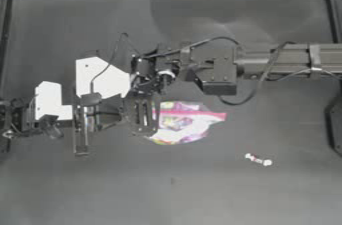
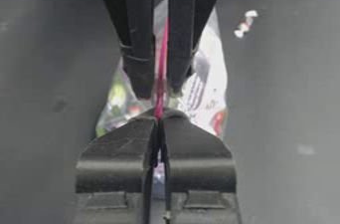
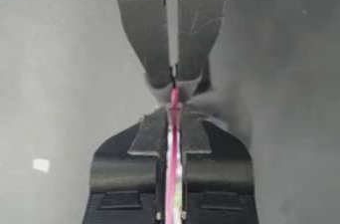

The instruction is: Put candy in bag

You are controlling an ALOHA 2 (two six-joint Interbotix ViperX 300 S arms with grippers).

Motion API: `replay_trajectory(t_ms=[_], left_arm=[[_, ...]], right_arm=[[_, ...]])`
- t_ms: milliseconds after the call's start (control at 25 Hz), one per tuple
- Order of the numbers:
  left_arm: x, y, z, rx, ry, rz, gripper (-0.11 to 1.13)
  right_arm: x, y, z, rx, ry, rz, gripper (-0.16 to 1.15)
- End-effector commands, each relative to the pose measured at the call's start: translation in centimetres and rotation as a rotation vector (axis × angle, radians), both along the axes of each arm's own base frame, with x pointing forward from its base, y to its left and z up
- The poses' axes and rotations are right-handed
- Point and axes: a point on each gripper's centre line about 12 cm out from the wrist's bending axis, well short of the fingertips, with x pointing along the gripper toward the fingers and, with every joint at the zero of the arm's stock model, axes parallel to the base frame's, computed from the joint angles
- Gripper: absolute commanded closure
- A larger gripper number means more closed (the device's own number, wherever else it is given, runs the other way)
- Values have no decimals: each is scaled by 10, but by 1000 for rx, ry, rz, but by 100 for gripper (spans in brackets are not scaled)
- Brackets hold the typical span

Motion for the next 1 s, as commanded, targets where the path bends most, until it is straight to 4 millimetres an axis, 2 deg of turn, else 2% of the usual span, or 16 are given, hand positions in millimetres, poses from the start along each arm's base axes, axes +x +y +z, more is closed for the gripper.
replay_trajectory(t_ms=[40, 1000], left_arm=[[0, 0, 9, 0, -35, 2, 68], [0, 0, 9, -1, -35, 0, 68]], right_arm=[[-3, 1, 16, -4, -25, 5, 72], [-25, 4, 14, 5, 9, -9, 72]])
